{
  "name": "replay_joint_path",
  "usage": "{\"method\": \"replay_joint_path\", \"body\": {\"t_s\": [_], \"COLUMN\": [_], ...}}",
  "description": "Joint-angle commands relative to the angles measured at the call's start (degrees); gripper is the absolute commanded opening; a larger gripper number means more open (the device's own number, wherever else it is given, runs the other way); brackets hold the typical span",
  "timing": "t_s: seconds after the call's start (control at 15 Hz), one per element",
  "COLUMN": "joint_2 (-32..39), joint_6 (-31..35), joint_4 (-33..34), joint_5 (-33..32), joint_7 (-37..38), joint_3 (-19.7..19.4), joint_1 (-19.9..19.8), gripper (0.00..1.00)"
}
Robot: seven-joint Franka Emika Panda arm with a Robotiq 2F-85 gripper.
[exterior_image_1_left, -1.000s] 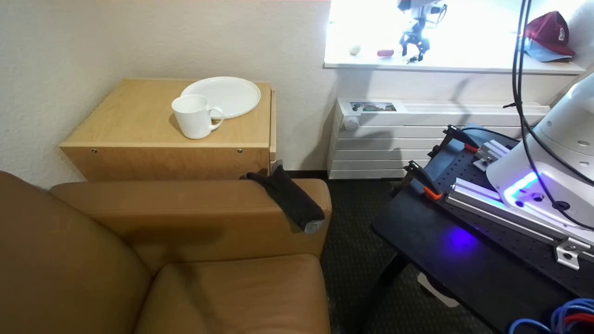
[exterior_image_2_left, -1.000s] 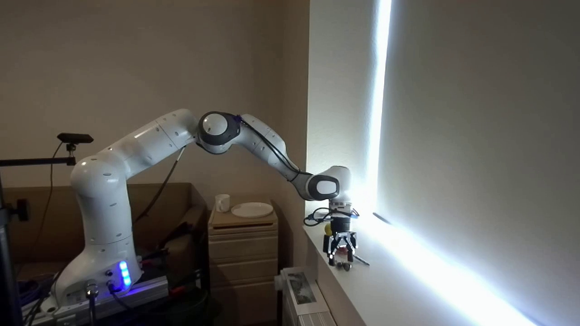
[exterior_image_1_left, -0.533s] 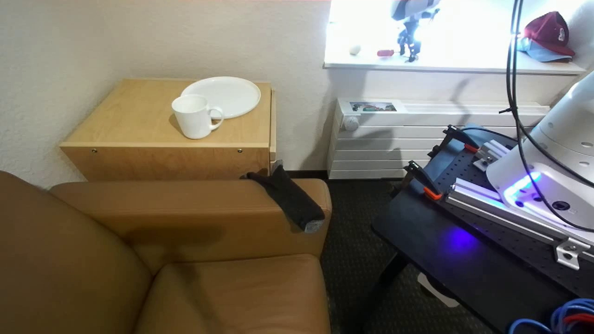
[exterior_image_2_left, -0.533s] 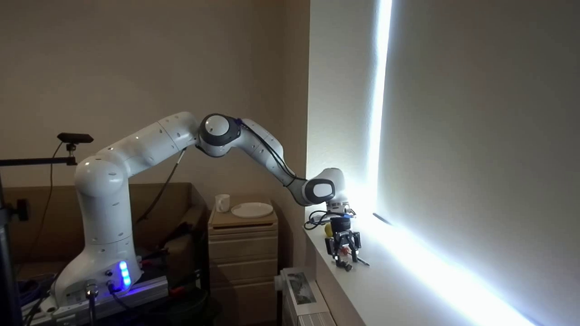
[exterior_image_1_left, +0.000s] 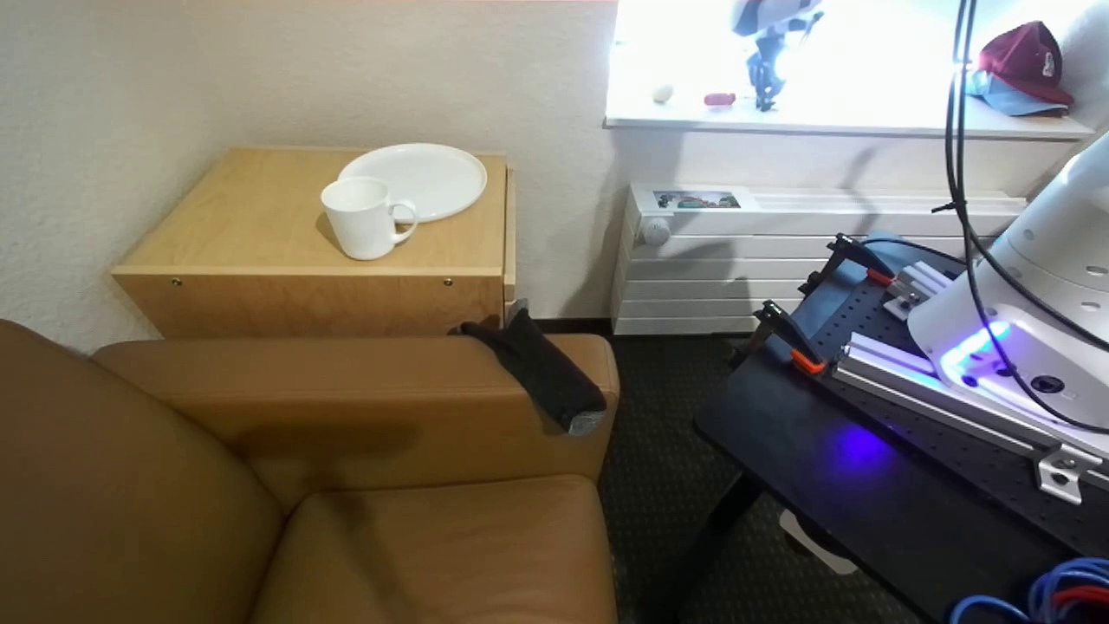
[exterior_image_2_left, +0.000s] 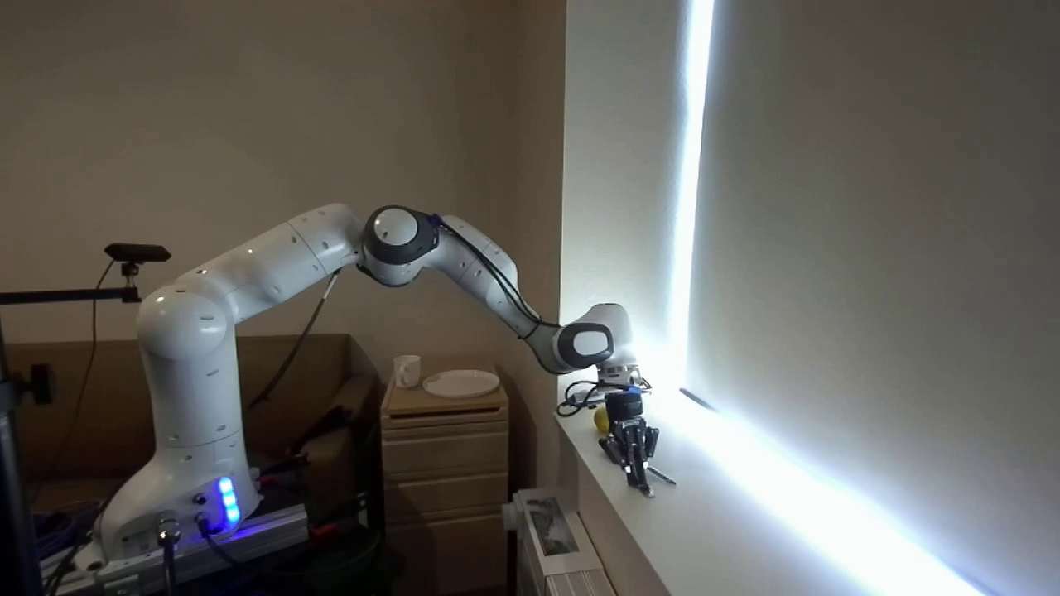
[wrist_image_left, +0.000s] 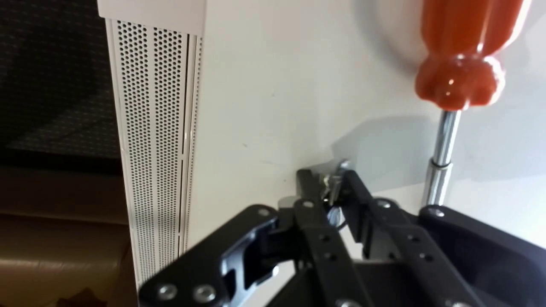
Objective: Remove the keys from the nightstand and put them on the windowsill then place the keys back on the nightstand
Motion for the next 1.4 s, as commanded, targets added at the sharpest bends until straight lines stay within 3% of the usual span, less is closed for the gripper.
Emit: {"method": "replay_joint_path", "body": {"t_s": [0.0, 0.2, 0.47, 1.0, 1.07, 1.13, 1.2, 1.33], "joint_2": [1.29, -1.97, -11.19, -29.25, -30.98, -25.35, -26.92, -21.28], "joint_6": [0.23, -0.62, 5.84, 10.78, 14.38, 9.21, 11.1, 8.66], "joint_4": [0.85, 0.25, -8.24, -28.83, -31.76, -23.1, -25.67, -19.09], "joint_5": [0.62, 2.06, 1.9, -5.02, -6.34, -3.52, -4.32, -3.87], "joint_7": [0.12, -5.0, -18.71, -35.79, -36.45, -34.18, -34.62, -32.64], "joint_3": [1.37, 3.94, 6.15, 4.61, 4.19, 4.36, 4.28, 3.16], "joint_1": [-1.8, -4.04, -4.54, 4.6, 6.16, 4.26, 5.49, 4.25], "gripper": [0.0, 0.03, 0.03, 0.03, 0.39, 0.15, 0.46, 0.6]}}
